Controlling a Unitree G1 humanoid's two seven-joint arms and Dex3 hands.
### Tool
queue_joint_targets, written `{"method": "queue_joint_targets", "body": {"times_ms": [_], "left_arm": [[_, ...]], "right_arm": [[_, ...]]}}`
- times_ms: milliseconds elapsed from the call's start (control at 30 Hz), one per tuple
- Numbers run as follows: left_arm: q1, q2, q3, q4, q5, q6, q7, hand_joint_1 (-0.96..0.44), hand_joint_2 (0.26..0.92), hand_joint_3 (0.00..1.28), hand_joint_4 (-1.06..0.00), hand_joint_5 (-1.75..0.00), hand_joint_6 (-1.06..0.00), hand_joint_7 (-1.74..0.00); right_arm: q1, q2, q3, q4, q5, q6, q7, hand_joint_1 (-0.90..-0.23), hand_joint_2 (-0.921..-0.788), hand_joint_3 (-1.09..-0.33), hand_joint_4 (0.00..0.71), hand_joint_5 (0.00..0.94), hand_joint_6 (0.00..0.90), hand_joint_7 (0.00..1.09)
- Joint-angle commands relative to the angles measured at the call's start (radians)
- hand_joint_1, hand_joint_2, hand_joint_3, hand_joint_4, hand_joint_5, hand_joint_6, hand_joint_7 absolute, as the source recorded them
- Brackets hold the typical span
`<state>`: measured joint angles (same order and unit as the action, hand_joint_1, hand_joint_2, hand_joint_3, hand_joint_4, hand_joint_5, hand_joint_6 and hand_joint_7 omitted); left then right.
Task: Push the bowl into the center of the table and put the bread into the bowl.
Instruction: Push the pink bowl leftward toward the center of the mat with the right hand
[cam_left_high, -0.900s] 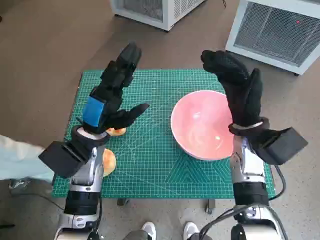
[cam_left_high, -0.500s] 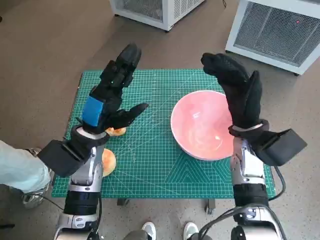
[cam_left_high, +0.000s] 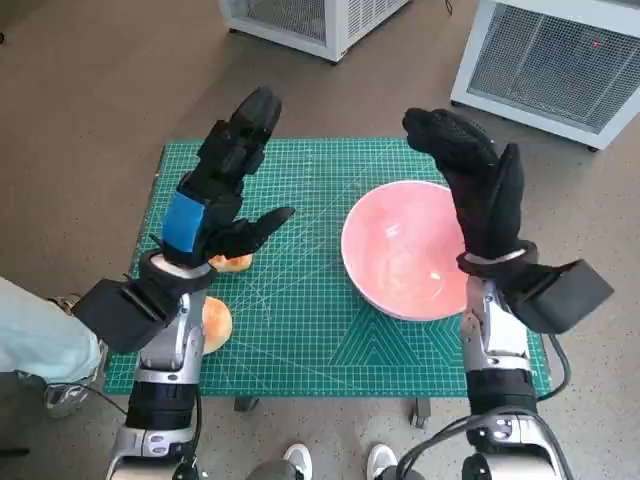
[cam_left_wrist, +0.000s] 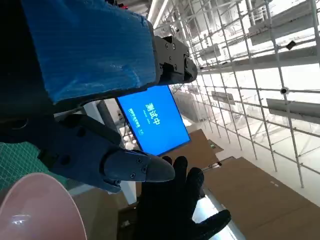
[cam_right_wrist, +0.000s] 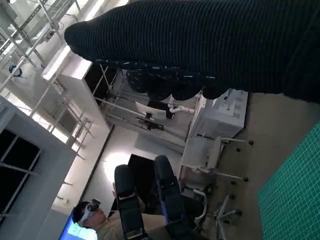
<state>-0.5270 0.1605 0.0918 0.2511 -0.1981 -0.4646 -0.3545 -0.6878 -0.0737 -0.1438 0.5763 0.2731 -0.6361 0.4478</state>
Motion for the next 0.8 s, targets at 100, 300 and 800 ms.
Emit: {"method": "queue_joint_targets", "body": {"times_ms": [100,300,800], "left_arm": [[-0.001,0.008,0.005,-0.007,-0.007,0.004,-0.006,-0.47,0.921,0.25,-0.17,0.0,-0.08,-0.35],[0.0,0.009,0.007,-0.007,-0.01,0.007,-0.008,-0.47,0.921,0.25,-0.17,0.0,-0.07,-0.37],[0.004,0.009,0.007,-0.007,-0.011,0.007,-0.011,-0.46,0.921,0.25,-0.17,0.0,-0.05,-0.4]], "right_arm": [[0.024,0.004,-0.002,0.008,0.005,0.012,-0.003,-0.648,-0.921,-0.699,0.253,0.0,0.127,0.49],[0.026,0.006,-0.003,0.008,0.006,0.01,-0.003,-0.646,-0.921,-0.698,0.253,0.0,0.13,0.49],[0.033,0.004,-0.006,0.006,0.01,0.009,-0.001,-0.644,-0.921,-0.699,0.252,0.0,0.132,0.49]]}}
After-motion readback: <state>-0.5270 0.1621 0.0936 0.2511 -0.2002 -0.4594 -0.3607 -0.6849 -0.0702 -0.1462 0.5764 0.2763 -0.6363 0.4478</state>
